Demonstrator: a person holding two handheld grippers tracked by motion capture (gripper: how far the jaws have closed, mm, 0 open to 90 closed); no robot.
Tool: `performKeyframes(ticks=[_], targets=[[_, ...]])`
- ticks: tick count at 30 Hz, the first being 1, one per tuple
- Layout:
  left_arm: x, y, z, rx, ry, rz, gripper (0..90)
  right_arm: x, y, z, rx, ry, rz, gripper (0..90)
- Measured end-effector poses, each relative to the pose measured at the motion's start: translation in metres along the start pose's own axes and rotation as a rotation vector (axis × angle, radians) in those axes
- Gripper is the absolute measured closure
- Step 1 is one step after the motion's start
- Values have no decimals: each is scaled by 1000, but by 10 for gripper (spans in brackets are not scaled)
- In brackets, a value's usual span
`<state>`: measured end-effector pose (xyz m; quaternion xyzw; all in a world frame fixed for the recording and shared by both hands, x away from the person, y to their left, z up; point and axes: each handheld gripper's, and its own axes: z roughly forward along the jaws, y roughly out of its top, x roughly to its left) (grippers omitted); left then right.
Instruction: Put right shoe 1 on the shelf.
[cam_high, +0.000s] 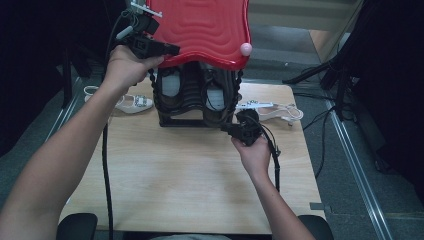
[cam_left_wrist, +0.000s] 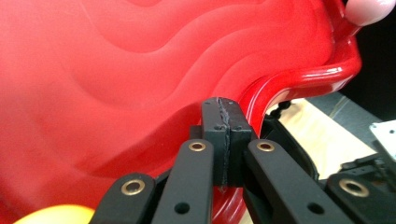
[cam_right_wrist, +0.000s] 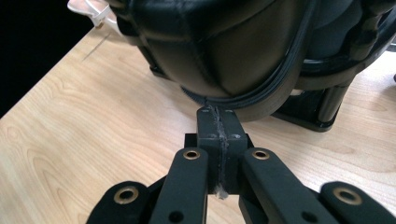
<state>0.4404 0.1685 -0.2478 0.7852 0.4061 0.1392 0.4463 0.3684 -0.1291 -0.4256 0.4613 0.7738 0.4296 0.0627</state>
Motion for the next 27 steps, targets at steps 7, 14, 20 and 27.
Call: performKeyframes(ticks=[7, 14, 20, 27], targets=[[1, 0, 0, -3, -10, 5, 900, 0, 4, 5, -1, -1, 10, 900], [1, 0, 0, 7, -14, 10, 900, 2, 5, 8, -31, -12, 43, 900], [1, 1, 0, 14, -15, 21, 900, -6, 9, 13, -80, 15, 118, 900], [1, 1, 0, 14, -9, 31, 900, 2, 20, 20, -74, -40, 84, 900]])
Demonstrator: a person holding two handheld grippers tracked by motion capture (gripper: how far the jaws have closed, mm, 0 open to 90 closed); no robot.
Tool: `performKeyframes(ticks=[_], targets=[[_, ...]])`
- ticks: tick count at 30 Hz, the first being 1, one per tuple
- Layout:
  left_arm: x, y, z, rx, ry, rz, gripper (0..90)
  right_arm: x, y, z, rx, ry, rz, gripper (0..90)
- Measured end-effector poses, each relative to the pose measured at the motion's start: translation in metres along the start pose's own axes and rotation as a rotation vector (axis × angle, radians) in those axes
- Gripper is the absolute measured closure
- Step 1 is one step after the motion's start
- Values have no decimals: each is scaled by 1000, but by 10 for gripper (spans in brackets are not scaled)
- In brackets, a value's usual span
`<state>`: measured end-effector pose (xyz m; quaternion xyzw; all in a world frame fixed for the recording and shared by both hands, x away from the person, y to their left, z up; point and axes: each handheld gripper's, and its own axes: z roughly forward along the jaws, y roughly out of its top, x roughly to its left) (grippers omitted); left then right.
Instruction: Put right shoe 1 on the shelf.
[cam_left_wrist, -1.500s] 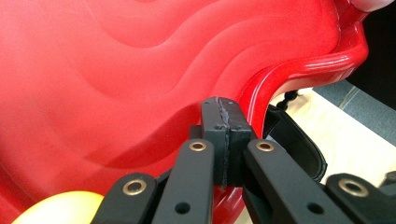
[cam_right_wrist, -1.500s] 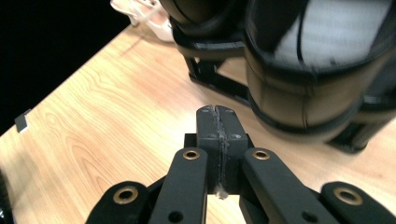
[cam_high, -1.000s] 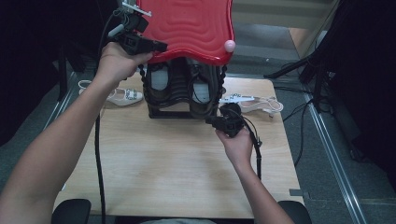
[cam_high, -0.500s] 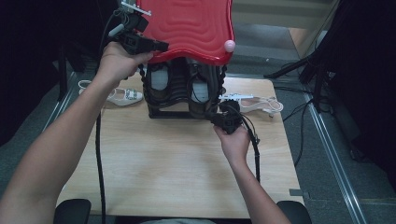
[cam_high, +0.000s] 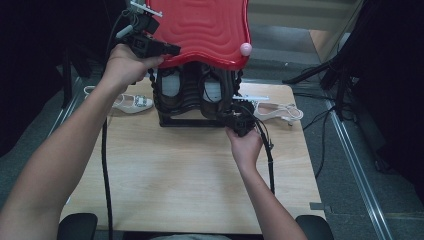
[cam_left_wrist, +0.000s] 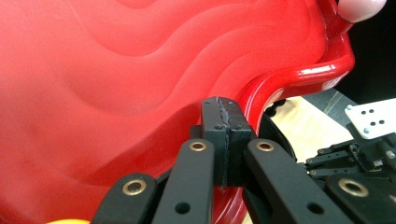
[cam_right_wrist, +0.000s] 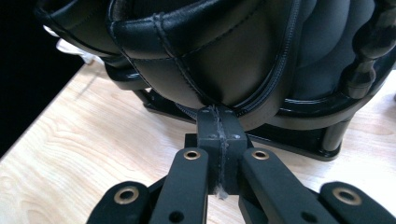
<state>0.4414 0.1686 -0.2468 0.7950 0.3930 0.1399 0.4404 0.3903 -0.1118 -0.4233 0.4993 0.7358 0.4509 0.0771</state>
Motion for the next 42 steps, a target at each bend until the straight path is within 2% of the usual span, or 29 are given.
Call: performKeyframes(ticks=[2, 4, 6, 10, 13, 15, 18, 20, 23, 28, 34, 37, 42], targets=[[-2, 1, 1, 3, 8, 6, 900, 1, 1, 0, -6, -32, -28, 900], [-2, 2, 1, 7, 10, 7, 900, 0, 2, 0, -4, -44, -27, 900], [-2, 2, 1, 8, 10, 11, 900, 2, 4, 0, -1, -64, -46, 900], [-2, 1, 1, 4, 11, 25, 900, -2, 5, -4, -5, -95, -44, 900], [-2, 1, 1, 5, 11, 25, 900, -10, 5, -7, -22, -107, -23, 900], [-2, 1, 1, 5, 11, 23, 900, -12, 5, -8, -22, -86, -14, 900], [-2, 1, 1, 6, 12, 23, 900, -9, 5, -6, -18, -93, -22, 900], [-2, 1, 1, 6, 12, 24, 900, -7, 4, -4, -12, -69, -25, 900], [-2, 1, 1, 5, 12, 24, 900, -1, 3, 1, -6, -50, -42, 900], [-2, 1, 1, 6, 12, 25, 900, 9, 1, 11, -7, -24, -33, 900], [-2, 0, 0, 3, 14, 35, 900, 18, 4, 18, -56, -50, -32, 900], [-2, 0, 0, 4, 13, 37, 900, 16, 9, 20, -55, -49, -22, 900], [-2, 0, 0, 7, 12, 38, 900, 9, 16, 19, -63, -86, -9, 900]])
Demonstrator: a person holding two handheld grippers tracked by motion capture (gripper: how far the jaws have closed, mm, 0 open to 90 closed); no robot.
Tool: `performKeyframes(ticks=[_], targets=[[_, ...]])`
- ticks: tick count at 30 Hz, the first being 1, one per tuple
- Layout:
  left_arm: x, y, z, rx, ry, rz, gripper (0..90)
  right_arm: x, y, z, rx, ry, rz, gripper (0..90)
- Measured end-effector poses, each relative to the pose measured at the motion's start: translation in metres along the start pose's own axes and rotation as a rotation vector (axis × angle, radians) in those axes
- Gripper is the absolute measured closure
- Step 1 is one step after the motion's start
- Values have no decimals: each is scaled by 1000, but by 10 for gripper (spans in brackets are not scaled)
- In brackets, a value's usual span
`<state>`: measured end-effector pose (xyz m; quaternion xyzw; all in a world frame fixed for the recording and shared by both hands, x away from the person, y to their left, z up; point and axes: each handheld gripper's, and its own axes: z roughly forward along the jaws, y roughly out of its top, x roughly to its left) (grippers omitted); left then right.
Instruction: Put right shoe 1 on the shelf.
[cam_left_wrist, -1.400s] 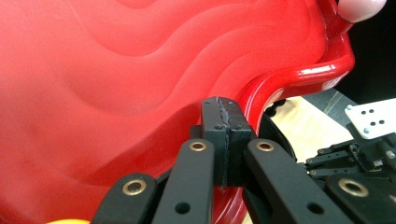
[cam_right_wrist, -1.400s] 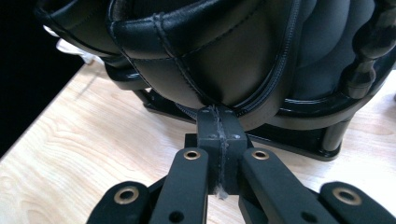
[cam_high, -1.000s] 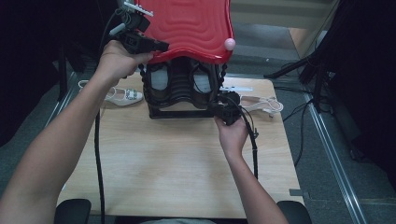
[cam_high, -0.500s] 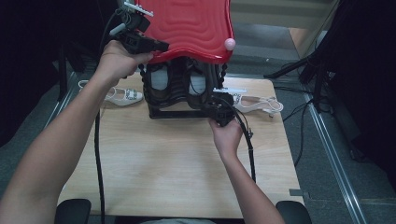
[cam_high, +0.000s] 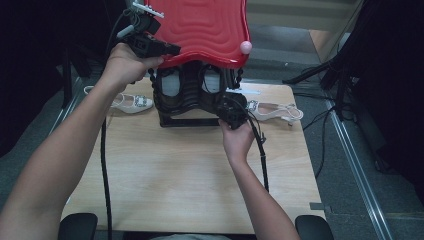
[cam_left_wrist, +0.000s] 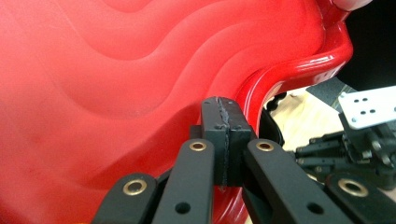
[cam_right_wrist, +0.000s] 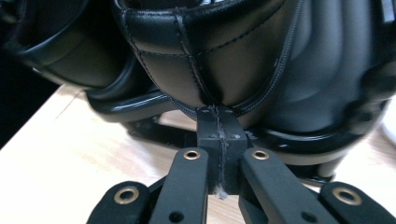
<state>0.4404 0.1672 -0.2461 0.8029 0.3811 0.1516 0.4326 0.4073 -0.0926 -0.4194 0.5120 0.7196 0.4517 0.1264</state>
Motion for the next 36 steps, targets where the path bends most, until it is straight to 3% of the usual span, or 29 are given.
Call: performKeyframes(ticks=[3, 6, 9, 12, 15, 18, 27, 29, 30, 32, 36], targets=[[0, 0, 0, 0, 0, 0, 900, -7, 5, -1, -1, -40, 9, 900], [0, 0, 0, 0, -1, 0, 900, -14, 7, -1, 3, -31, 16, 900], [1, 0, 0, -1, -3, 0, 900, -14, 9, 0, 10, -80, -5, 900], [2, 0, 0, -1, -6, 6, 900, -22, 6, 5, 31, -105, 27, 900], [5, 0, -2, 7, -23, 11, 900, -21, 1, 0, 4, -76, 21, 900], [6, 0, -3, 10, -35, 12, 900, -16, -3, -8, 10, -45, -6, 900], [3, 2, -3, 22, -3, -9, 900, -5, -22, -29, 51, 46, -72, 900], [1, 2, -6, 9, 9, -5, 870, -4, -27, -32, 61, 68, -76, 883], [0, 3, -8, -6, -5, -22, 836, -4, -29, -34, 71, 76, -77, 871], [1, 5, -13, 7, -40, -39, 780, -5, -33, -36, 84, 91, -82, 870], [-1, 4, -17, 18, -49, -38, 713, -6, -41, -42, 98, 130, -94, 851]])
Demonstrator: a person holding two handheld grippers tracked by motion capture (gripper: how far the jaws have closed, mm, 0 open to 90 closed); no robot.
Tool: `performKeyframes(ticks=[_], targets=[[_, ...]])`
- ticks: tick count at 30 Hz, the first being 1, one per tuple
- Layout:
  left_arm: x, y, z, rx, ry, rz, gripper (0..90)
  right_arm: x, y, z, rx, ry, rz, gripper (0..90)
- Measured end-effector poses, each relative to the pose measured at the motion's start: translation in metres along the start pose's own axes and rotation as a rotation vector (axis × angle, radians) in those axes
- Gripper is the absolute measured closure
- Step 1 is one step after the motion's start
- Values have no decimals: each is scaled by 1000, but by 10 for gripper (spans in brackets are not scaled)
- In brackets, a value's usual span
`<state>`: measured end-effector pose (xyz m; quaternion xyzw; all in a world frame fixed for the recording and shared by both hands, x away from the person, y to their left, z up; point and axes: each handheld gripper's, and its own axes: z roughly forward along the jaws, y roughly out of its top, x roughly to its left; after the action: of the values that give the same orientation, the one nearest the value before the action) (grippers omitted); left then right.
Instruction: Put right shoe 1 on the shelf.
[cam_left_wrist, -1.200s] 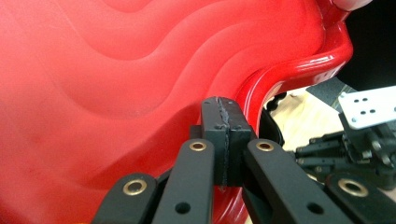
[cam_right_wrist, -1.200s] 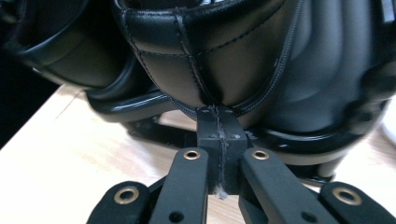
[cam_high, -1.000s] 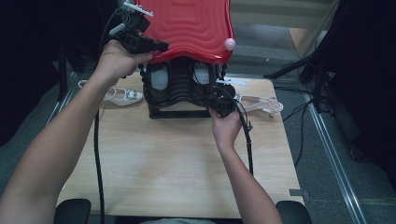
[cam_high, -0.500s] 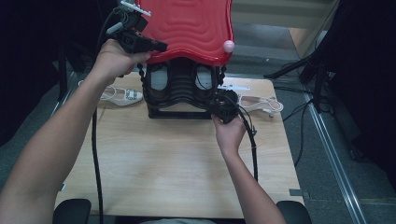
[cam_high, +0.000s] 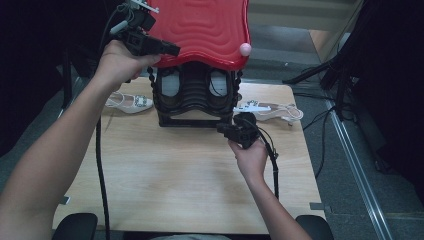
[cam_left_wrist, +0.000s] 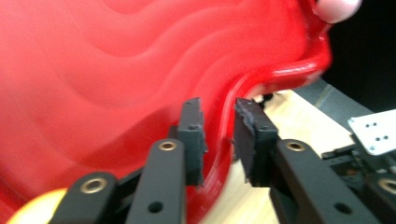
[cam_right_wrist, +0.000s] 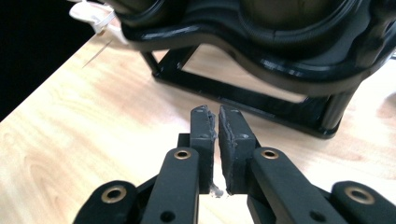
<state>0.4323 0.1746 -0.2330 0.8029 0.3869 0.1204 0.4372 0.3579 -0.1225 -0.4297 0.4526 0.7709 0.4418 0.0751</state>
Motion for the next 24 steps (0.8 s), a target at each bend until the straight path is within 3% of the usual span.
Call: performKeyframes(ticks=[4, 13, 24], targets=[[-5, -4, -8, -4, -18, -5, 634, 0, -6, -2, 21, 16, -12, 834], [-12, -30, -28, 8, -36, -3, 579, -8, -18, -7, 36, 35, 4, 816], [2, -72, -28, 46, -53, -36, 547, -22, -31, -12, 33, 38, 17, 787]])
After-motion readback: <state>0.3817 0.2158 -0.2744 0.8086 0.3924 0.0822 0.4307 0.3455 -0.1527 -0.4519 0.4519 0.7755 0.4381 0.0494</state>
